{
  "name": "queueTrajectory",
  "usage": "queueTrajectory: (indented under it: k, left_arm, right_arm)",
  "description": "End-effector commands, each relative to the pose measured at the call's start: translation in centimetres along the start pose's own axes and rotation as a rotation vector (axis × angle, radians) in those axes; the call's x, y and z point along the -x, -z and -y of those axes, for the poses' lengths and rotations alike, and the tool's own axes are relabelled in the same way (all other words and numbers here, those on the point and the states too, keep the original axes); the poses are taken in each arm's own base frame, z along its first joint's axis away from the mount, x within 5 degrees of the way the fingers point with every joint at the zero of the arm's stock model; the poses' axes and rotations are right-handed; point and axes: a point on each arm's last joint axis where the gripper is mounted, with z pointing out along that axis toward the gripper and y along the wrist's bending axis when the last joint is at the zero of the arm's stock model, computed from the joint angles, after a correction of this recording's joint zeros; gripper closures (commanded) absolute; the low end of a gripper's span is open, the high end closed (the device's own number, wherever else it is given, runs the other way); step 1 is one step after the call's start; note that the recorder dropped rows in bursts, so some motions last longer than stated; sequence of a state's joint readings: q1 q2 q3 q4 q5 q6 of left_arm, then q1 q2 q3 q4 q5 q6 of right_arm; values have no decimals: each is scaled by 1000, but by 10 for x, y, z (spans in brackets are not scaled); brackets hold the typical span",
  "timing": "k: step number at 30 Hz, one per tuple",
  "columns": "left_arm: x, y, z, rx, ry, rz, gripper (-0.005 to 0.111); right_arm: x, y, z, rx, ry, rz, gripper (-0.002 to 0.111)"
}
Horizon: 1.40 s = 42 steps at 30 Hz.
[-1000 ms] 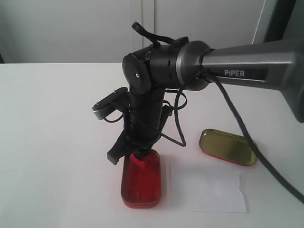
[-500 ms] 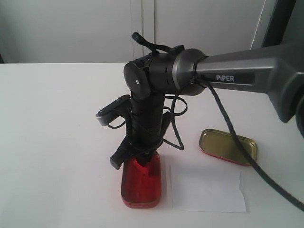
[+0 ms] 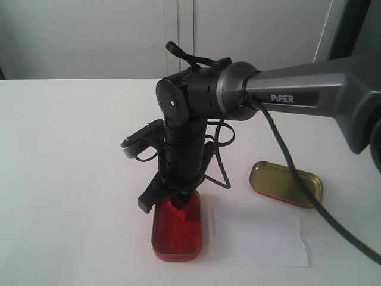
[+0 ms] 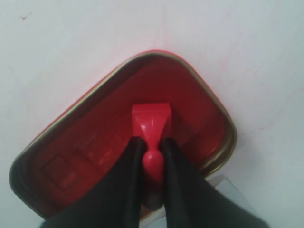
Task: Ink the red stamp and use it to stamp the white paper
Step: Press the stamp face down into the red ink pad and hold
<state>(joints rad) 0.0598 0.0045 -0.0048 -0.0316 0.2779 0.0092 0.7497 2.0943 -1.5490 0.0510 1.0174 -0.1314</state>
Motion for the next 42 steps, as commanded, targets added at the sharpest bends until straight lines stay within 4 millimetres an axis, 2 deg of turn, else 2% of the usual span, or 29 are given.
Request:
queueTrajectory:
  k: [1, 16, 38, 42]
  left_arm:
    - [-1, 0, 0, -5, 12, 1, 107]
    - [-1, 0, 0, -5, 12, 1, 107]
    - [-1, 0, 0, -5, 12, 1, 107]
    - [-1, 0, 0, -5, 12, 1, 107]
  right_arm:
    - [-3, -18, 3, 7, -14, -41, 108]
    - [-4, -26, 3, 9, -15, -62, 108]
    - [4, 19, 2, -4, -8, 29, 108]
    - [4, 22, 2, -3, -7, 17, 108]
